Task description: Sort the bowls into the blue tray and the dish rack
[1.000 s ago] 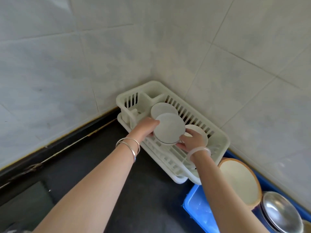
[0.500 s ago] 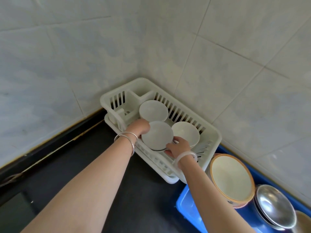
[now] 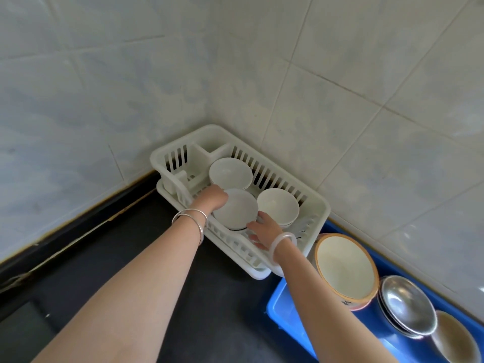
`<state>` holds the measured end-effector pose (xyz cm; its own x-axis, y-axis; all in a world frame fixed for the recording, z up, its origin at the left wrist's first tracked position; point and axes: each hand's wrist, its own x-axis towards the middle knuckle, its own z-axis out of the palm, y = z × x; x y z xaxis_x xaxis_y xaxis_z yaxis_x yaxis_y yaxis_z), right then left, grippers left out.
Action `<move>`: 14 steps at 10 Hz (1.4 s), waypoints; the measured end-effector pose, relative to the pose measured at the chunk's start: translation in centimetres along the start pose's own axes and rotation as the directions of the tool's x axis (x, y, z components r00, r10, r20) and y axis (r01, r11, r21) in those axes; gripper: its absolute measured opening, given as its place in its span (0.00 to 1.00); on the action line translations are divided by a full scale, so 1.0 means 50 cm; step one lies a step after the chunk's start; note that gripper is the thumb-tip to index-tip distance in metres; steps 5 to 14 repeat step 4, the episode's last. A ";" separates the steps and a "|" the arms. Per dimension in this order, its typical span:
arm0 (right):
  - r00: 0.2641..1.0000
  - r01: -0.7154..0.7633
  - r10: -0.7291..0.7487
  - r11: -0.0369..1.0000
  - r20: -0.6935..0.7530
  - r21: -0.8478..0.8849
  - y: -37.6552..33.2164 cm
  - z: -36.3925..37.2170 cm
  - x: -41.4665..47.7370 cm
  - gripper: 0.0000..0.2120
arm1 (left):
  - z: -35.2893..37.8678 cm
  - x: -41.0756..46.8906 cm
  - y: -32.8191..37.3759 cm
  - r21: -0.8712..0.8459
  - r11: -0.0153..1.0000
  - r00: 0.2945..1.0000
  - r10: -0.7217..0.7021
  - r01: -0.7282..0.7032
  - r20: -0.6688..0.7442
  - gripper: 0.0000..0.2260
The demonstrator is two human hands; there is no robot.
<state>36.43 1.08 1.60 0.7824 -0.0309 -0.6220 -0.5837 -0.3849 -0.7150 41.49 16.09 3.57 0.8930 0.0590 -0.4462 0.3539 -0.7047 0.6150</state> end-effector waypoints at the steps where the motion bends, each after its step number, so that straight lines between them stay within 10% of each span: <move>1: 1.000 0.008 -0.009 1.000 -0.014 -0.012 -0.011 -0.003 -0.031 0.20 | 0.006 -0.019 0.005 -0.023 1.000 0.999 -0.002 0.001 -0.049 0.13; 3: 0.952 0.303 -0.283 0.919 -0.114 0.250 -0.057 -0.094 -0.180 0.16 | 0.018 -0.089 0.022 -0.216 0.975 0.987 0.009 -0.044 -0.160 0.18; 4: 0.769 0.639 -0.569 0.690 -0.290 0.339 -0.075 -0.181 -0.338 0.11 | 0.064 -0.188 0.004 -0.325 0.921 0.952 0.122 -0.214 -0.280 0.19; 14: 0.769 0.639 -0.569 0.690 -0.290 0.339 -0.075 -0.181 -0.338 0.11 | 0.064 -0.188 0.004 -0.325 0.921 0.952 0.122 -0.214 -0.280 0.19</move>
